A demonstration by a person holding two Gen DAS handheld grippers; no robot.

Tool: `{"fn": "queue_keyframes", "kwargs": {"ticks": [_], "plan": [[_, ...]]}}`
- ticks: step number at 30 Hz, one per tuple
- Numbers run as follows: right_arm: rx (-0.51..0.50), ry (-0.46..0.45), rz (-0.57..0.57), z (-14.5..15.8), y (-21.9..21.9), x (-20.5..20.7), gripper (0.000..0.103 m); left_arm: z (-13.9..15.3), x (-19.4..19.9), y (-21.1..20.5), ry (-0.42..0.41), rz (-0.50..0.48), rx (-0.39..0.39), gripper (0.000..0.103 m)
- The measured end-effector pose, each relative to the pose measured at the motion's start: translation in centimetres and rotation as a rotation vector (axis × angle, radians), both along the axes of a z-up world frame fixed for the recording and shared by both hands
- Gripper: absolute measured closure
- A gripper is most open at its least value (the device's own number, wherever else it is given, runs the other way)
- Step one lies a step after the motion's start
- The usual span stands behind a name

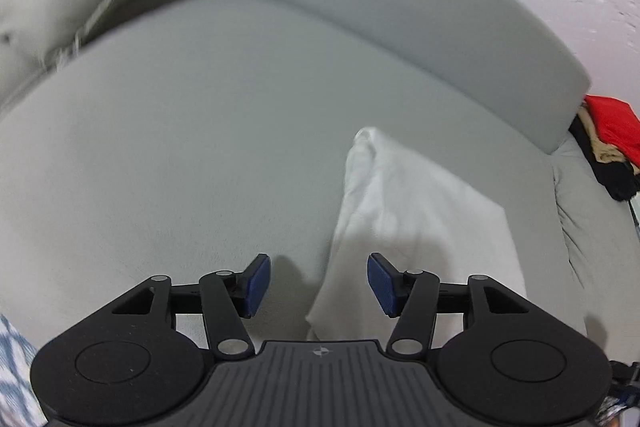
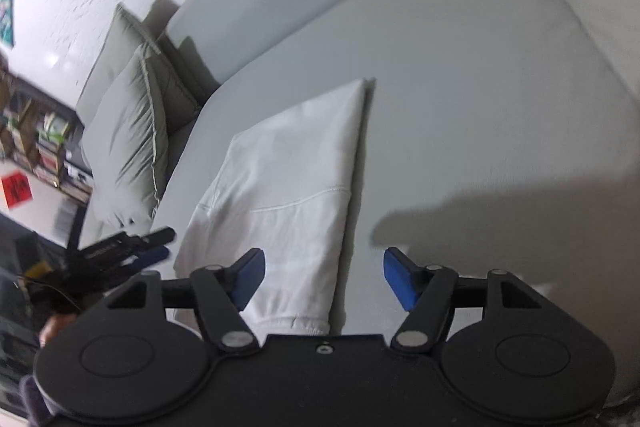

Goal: Fold clothes

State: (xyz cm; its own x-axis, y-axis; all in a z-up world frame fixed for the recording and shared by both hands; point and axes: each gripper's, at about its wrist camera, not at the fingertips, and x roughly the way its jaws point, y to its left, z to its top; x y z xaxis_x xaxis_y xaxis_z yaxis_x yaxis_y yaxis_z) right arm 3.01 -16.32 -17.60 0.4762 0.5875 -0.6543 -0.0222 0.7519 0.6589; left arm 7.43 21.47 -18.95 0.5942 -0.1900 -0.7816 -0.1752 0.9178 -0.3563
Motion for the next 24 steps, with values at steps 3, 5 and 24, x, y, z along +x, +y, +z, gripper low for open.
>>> {"fn": "queue_keyframes", "kwargs": {"ticks": [3, 5, 24], "plan": [[0.06, 0.02, -0.011, -1.5, -0.2, 1.3, 0.04, -1.1, 0.8, 0.9, 0.03, -0.027, -0.121, 0.047], [0.1, 0.036, -0.028, -2.1, -0.4, 2.3, 0.05, -1.9, 1.3, 1.5, 0.046, -0.05, -0.233, 0.044], [0.247, 0.069, -0.102, -6.7, 2.0, 12.2, 0.061, -5.0, 9.8, -1.0, 0.098, -0.23, -0.35, 0.047]]}}
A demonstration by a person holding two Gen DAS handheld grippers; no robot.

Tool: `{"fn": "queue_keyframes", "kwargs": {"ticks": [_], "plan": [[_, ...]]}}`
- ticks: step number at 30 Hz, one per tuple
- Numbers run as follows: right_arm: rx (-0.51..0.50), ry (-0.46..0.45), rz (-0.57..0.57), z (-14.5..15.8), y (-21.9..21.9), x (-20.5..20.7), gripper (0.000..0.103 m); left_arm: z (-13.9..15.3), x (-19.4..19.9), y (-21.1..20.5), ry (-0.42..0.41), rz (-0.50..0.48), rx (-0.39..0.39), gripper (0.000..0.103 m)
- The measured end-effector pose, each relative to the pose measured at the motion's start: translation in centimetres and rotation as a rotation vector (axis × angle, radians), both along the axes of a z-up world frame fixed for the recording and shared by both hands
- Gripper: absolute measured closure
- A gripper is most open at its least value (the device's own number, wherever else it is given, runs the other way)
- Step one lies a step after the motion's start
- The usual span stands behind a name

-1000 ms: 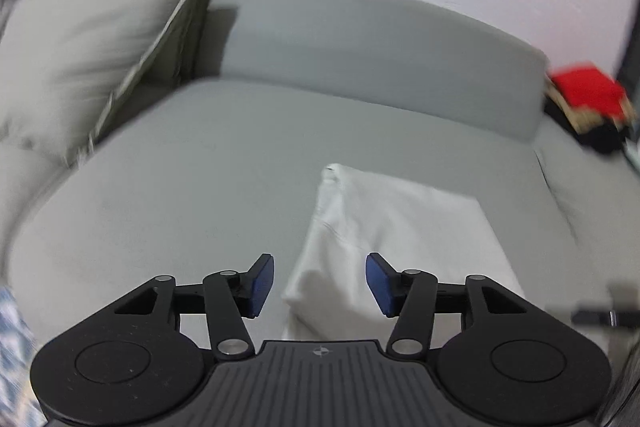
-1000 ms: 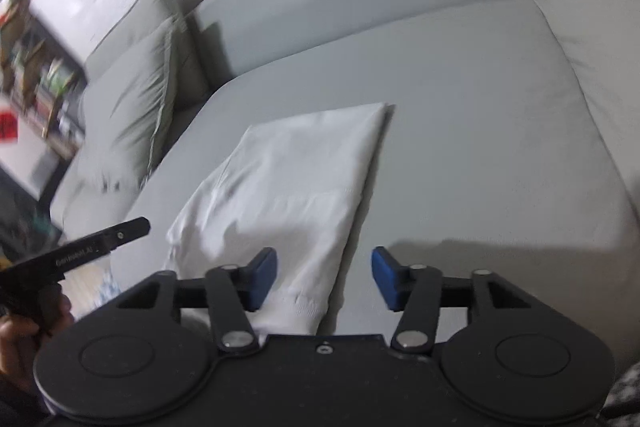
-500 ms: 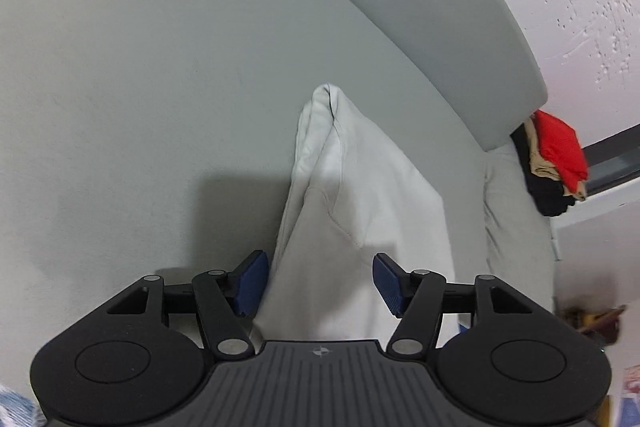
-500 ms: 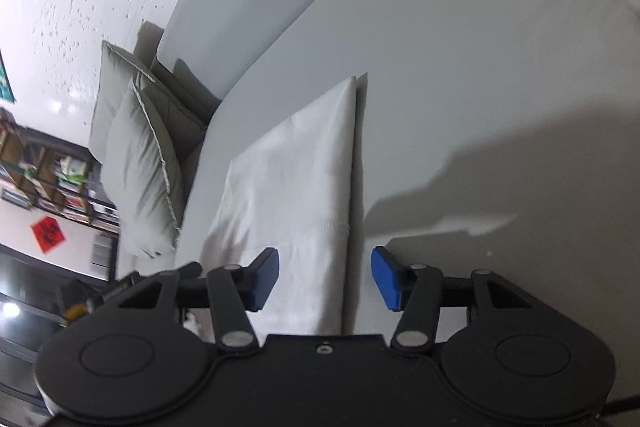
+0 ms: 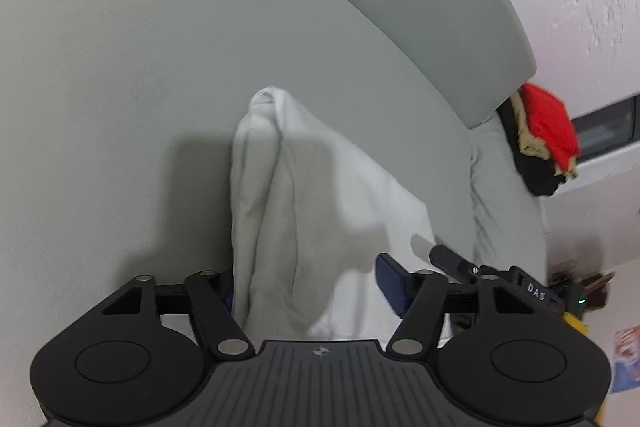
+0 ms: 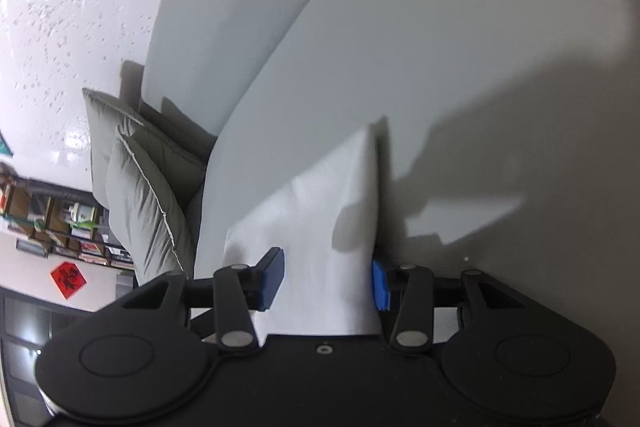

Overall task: Fold clothes
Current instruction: 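Lift the folded shirt with both grippers and carry it toward the clothes pile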

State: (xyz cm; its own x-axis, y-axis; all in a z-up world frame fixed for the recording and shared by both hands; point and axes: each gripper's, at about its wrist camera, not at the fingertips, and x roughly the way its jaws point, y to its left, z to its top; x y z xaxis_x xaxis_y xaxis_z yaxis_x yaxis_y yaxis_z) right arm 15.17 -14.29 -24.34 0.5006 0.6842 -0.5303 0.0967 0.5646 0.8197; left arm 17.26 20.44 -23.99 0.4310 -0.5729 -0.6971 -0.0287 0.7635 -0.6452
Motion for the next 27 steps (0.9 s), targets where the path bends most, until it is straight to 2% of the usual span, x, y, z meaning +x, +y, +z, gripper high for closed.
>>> {"fn": "queue_keyframes", "kwargs": {"ticks": [1, 2, 3, 4, 6, 7, 12, 14, 19, 21, 24, 27], "plan": [[-0.018, -0.013, -0.001, 0.0, 0.3, 0.1, 0.064, 0.2, -0.1, -0.7, -0.015, -0.013, 0.043, 0.062], [-0.044, -0.018, -0.007, 0.0, 0.4, 0.1, 0.078, 0.5, -0.3, -1.3, -0.027, -0.022, 0.089, 0.085], [-0.066, -0.017, -0.01, 0.0, 0.5, 0.1, 0.097, 0.7, -0.6, -1.8, -0.035, -0.02, 0.136, 0.088], [-0.084, -0.011, -0.012, -0.1, 0.5, 0.1, 0.097, 1.3, -1.0, -2.3, -0.053, -0.016, 0.16, 0.093], [-0.115, -0.029, -0.012, 0.7, 0.6, -0.3, 0.097, 2.6, -2.0, -3.3, -0.099, -0.009, 0.212, 0.094], [-0.153, -0.063, -0.008, 1.7, 0.8, -0.8, 0.098, 3.8, -3.3, -4.1, -0.153, -0.006, 0.246, 0.094], [-0.247, -0.286, -0.003, 9.0, 1.1, -5.3, 0.098, 9.9, -9.7, -8.1, -0.426, 0.006, 0.409, 0.095], [-0.267, -0.375, -0.013, 12.4, 0.4, -7.9, 0.098, 12.8, -12.7, -10.0, -0.546, 0.018, 0.429, 0.095], [-0.293, -0.576, -0.133, 20.4, -5.0, -15.5, 0.098, 19.3, -18.7, -16.4, -0.819, -0.01, 0.406, 0.095], [-0.303, -0.639, -0.205, 23.3, -8.1, -18.5, 0.098, 21.3, -20.3, -19.4, -0.9, -0.044, 0.36, 0.095], [-0.356, -0.703, -0.31, 27.0, -12.5, -22.6, 0.098, 23.5, -21.9, -24.0, -0.973, -0.108, 0.263, 0.095], [-0.442, -0.72, -0.41, 29.5, -16.8, -26.1, 0.098, 24.4, -22.1, -28.8, -0.991, -0.186, 0.165, 0.095]]}}
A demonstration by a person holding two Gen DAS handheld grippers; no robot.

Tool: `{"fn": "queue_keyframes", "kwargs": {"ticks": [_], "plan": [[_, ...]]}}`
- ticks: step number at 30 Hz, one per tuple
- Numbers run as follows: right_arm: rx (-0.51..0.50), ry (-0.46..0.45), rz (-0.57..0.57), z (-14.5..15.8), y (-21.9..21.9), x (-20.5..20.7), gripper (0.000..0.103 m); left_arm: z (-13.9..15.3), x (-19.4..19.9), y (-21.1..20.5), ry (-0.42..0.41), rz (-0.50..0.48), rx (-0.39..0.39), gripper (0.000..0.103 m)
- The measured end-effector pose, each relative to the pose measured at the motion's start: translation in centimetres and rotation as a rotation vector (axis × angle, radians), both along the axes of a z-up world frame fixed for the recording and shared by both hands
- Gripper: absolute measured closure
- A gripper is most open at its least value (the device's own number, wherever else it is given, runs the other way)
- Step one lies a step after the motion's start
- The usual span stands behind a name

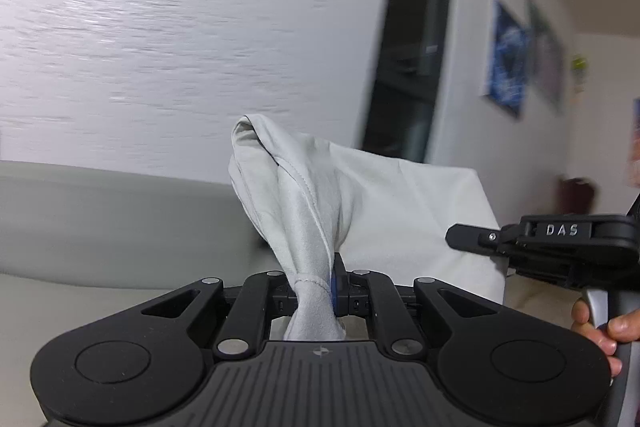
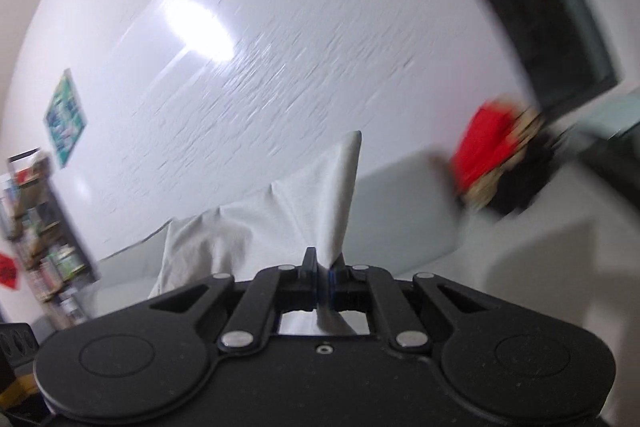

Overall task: Fold clothes
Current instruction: 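Lift the folded shirt with both grippers and carry it toward the clothes pile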

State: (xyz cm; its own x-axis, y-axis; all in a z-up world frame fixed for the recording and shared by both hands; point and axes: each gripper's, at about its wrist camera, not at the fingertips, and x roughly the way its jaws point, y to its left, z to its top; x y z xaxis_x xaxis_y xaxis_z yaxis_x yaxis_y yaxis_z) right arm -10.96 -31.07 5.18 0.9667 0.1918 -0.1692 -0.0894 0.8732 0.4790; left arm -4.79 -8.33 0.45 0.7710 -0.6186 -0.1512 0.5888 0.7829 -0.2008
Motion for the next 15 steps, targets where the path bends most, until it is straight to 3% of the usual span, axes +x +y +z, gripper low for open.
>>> {"fn": "queue_keyframes", "kwargs": {"ticks": [6, 10, 15], "plan": [[-0.035, 0.057, -0.188, 0.3, -8.4, -3.1, 0.098, -2.4, 2.4, -9.4, 0.136, -0.155, -0.012, 0.095], [-0.011, 0.142, -0.265, -2.6, -13.2, -1.4, 0.098, -5.8, 5.6, -15.0, 0.24, -0.2, 0.023, 0.095], [0.04, 0.287, -0.308, -8.0, -18.7, 3.8, 0.098, -10.5, 10.1, -18.5, 0.374, -0.195, 0.05, 0.095]]}}
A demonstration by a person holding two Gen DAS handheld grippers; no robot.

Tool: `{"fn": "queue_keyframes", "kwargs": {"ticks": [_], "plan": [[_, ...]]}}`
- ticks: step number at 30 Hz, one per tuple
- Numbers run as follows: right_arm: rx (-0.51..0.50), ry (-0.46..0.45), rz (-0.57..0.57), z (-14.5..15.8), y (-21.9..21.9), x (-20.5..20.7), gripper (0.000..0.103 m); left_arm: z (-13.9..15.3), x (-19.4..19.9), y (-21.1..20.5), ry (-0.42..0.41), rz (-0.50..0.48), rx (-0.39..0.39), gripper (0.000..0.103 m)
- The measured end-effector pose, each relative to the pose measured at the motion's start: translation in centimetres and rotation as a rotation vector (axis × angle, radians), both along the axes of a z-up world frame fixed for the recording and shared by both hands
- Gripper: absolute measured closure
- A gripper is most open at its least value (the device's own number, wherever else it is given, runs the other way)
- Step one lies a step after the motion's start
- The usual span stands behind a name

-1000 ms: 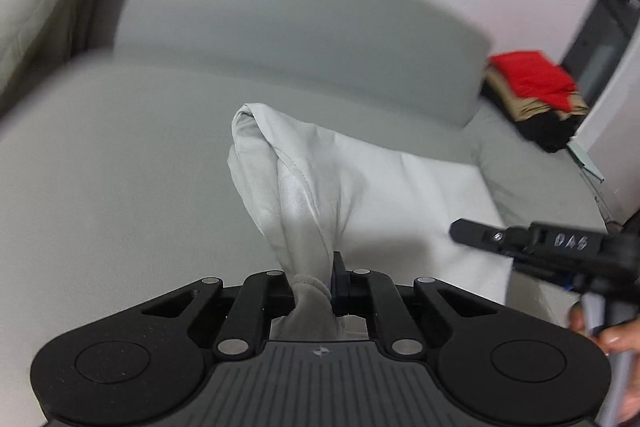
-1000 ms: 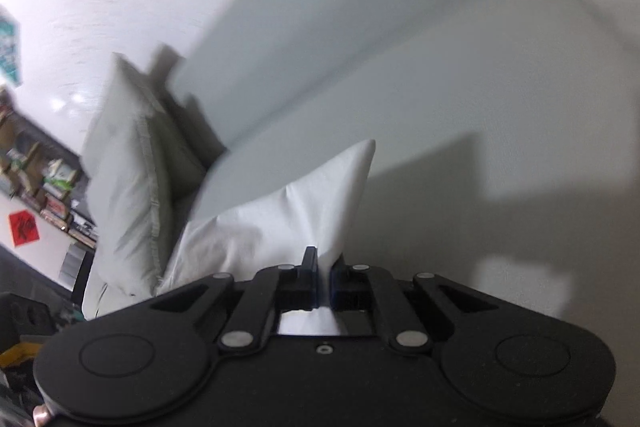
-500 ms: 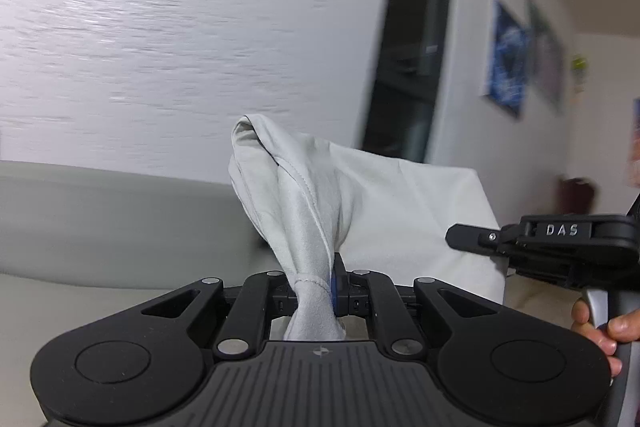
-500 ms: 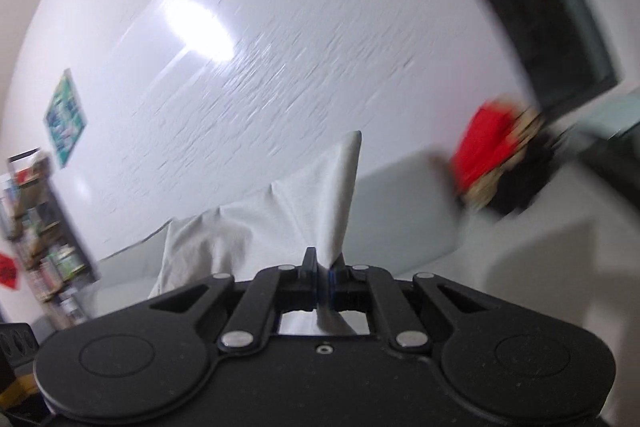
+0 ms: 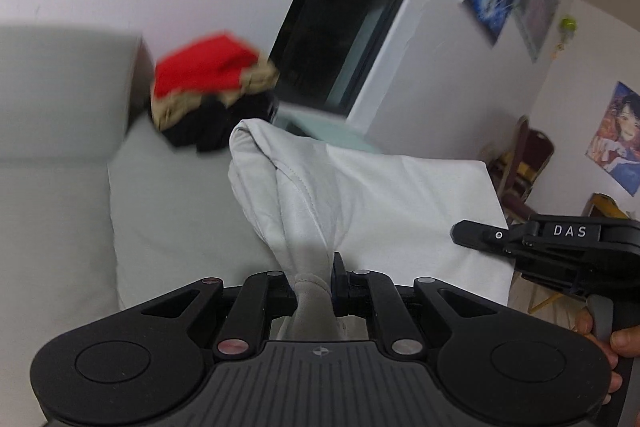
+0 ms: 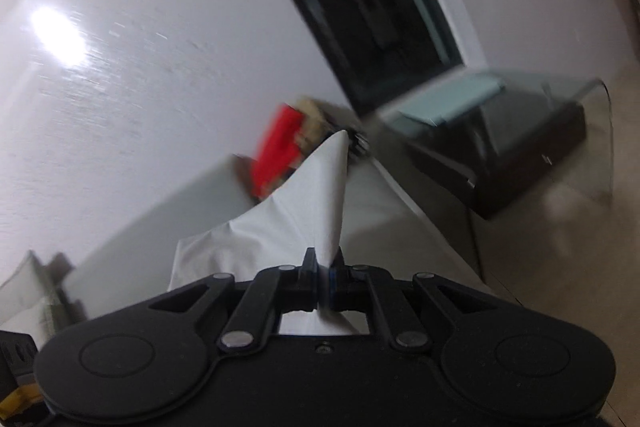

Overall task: Fold clothes
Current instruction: 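Lift the folded shirt with both grippers and carry it toward the clothes pile, then lower the folded shirt onto the sofa seat and open both grippers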

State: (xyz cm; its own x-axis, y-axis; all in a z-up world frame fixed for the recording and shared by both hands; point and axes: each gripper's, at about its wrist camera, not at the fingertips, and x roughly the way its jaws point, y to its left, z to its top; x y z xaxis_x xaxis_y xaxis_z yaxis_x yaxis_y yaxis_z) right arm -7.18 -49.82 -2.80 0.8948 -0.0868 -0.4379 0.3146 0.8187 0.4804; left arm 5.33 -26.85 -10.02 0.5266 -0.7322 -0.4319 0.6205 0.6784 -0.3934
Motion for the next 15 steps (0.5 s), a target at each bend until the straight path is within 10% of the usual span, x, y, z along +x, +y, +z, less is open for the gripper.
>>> {"fn": "queue_keyframes", "kwargs": {"ticks": [6, 10, 15], "plan": [[0.005, 0.096, -0.026, -3.7, -3.7, 7.6, 0.098, -2.3, 5.5, -3.5, 0.01, 0.013, 0.052, 0.095], [-0.081, 0.159, -0.07, -5.2, -4.7, 12.0, 0.096, -4.0, 9.6, -5.0, 0.039, 0.127, 0.155, 0.071], [-0.138, 0.243, -0.142, -7.3, -5.9, 12.0, 0.072, -4.6, 10.4, -1.4, 0.055, 0.222, 0.233, 0.07]]}}
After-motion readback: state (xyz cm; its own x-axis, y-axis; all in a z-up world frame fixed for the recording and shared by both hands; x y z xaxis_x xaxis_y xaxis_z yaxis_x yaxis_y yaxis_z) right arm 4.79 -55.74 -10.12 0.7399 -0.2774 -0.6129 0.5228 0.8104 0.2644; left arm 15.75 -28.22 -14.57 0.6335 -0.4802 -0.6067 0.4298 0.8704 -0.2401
